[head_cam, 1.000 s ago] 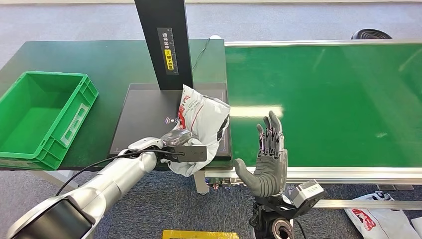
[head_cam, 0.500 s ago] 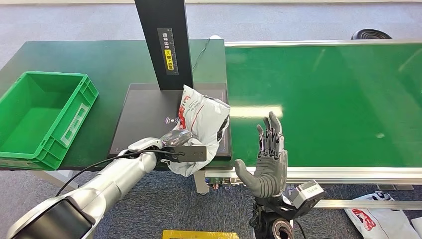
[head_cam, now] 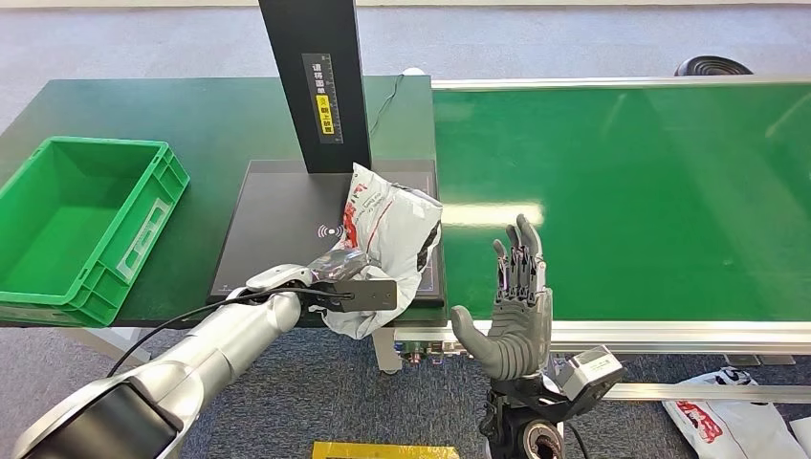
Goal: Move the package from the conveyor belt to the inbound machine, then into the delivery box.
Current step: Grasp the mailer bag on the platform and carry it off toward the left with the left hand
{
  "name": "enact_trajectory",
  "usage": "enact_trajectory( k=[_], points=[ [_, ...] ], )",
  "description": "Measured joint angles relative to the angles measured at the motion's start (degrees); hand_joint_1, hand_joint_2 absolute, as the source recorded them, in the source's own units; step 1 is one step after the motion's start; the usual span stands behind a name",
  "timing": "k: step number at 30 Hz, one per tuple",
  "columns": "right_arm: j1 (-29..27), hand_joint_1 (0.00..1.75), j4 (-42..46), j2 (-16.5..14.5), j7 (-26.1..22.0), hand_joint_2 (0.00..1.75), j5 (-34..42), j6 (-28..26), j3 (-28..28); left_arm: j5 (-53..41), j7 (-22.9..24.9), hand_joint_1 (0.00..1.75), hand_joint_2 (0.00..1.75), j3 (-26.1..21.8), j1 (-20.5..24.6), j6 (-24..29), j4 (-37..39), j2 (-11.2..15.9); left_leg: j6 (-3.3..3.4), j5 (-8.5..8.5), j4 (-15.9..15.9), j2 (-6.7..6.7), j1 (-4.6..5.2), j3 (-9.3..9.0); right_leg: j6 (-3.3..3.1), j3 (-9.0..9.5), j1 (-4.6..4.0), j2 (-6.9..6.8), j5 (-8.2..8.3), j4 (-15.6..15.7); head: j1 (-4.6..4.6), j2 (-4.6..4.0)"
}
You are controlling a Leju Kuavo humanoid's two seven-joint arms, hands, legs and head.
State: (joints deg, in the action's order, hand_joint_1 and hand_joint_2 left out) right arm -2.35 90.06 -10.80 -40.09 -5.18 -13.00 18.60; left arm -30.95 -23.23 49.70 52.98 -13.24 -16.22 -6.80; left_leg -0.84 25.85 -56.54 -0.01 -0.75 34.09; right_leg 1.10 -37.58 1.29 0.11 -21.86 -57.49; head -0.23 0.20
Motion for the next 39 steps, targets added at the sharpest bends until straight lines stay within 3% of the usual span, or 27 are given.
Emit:
enact_trajectory(
  k=[21,23,26,29,33,39],
  points=[
    [0.0,0.00,0.0,0.0,0.0,1.75,0.0,0.0,0.0,0.0,0.0,1.75,1.75,0.0,0.0,0.1,0.0,0.0,0.00,0.00,0.0,0.00,0.00,-0.03,0.00,0.02,0.00,0.00,0.00,0.0,-0.01,0.00],
    [0.0,0.00,0.0,0.0,0.0,1.75,-0.1,-0.5,0.0,2.1,-2.0,1.75,1.75,-0.4,-0.1,2.2,-0.8,0.2,-0.01,-0.04,0.0,0.01,0.00,-0.06,-0.01,-0.03,0.00,0.02,0.04,0.0,0.00,0.00],
    [-0.4,0.00,0.0,0.2,0.0,1.75,-0.1,-2.4,0.2,16.6,-7.2,1.75,1.75,-6.3,1.5,14.3,-6.7,3.0,-0.09,-0.35,0.0,0.13,-0.03,0.53,-0.11,-0.69,-0.05,0.11,0.35,0.0,0.01,0.00],
    [-1.0,0.00,0.0,0.4,0.0,1.75,0.2,-3.3,0.4,30.6,-5.6,1.75,1.75,-18.3,6.2,24.0,-12.8,5.9,-0.15,-0.51,0.0,0.48,-0.03,1.04,-0.24,-1.33,-0.05,0.41,0.67,0.0,-0.04,0.00],
    [-1.3,0.00,0.2,0.7,0.0,1.75,0.3,-3.4,0.7,29.1,-6.3,1.75,1.75,-27.6,8.3,25.2,-17.9,7.6,-0.18,-0.61,0.0,0.14,-0.06,1.11,-0.15,-1.31,-0.08,0.25,0.57,0.0,-0.01,0.00],
    [-1.3,0.00,0.3,0.7,0.0,1.75,0.3,-3.4,1.2,28.4,-6.5,1.75,1.75,-32.3,7.9,25.2,-20.9,8.4,-0.17,-0.61,0.0,0.10,-0.03,1.20,-0.14,-1.33,-0.05,0.20,0.56,0.0,0.01,0.00]
  ],
)
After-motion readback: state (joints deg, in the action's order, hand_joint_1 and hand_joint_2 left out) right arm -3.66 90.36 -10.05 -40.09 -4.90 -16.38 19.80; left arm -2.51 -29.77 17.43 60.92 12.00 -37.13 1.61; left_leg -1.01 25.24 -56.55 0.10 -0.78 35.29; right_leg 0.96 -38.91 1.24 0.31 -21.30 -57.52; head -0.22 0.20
